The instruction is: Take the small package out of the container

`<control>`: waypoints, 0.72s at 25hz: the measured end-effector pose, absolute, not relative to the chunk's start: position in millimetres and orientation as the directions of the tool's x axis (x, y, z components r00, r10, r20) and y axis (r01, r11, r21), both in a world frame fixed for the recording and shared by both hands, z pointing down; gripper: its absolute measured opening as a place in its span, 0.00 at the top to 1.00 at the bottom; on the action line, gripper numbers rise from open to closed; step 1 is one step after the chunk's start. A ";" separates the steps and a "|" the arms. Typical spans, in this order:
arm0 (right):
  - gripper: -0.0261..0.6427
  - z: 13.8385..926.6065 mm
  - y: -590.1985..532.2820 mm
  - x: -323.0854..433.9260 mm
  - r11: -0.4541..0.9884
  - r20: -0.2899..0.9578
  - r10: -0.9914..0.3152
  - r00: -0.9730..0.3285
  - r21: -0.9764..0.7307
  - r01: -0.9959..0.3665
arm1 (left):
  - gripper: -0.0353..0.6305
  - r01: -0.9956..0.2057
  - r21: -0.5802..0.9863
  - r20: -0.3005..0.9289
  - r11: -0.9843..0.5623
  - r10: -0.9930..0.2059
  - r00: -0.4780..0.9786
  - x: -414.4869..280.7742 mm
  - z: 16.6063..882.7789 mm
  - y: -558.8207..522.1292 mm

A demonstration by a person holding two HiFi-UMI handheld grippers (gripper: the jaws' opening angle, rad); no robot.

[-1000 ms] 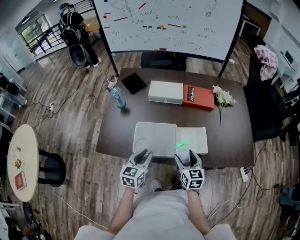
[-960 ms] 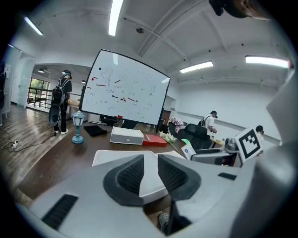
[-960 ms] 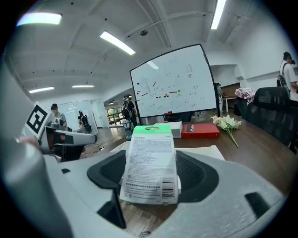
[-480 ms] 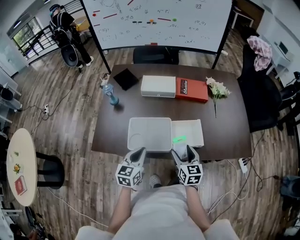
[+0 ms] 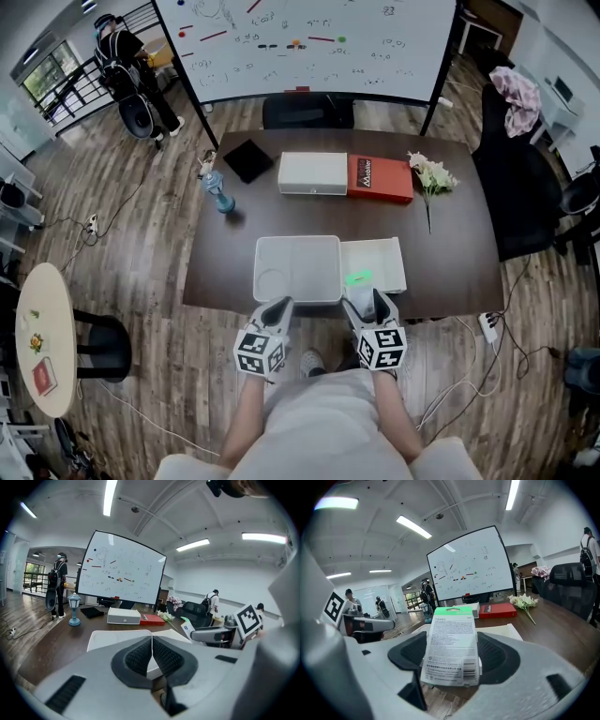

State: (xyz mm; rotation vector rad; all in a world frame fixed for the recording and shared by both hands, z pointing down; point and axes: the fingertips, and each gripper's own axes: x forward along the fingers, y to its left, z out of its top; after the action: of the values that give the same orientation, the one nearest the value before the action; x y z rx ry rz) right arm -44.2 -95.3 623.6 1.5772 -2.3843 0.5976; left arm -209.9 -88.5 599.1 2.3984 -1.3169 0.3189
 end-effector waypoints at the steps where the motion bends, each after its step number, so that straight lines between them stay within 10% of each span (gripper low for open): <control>1: 0.45 623.2 -95.4 -44.2 0.342 0.396 -0.827 -0.400 -0.211 -0.916 | 0.94 -0.845 0.222 0.376 -0.486 -0.757 0.534 -209.6 599.7 -88.4; 18: 0.45 613.3 -95.8 -46.4 0.350 0.357 -0.838 -0.413 -0.230 -0.908 | 0.94 -0.848 0.220 0.381 -0.482 -0.758 0.530 -207.9 599.9 -87.2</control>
State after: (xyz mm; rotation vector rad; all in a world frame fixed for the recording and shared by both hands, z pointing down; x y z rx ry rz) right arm -46.4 -95.8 613.3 1.5905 -2.4310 0.5909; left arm -207.9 -87.2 599.9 2.3925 -1.3202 0.3272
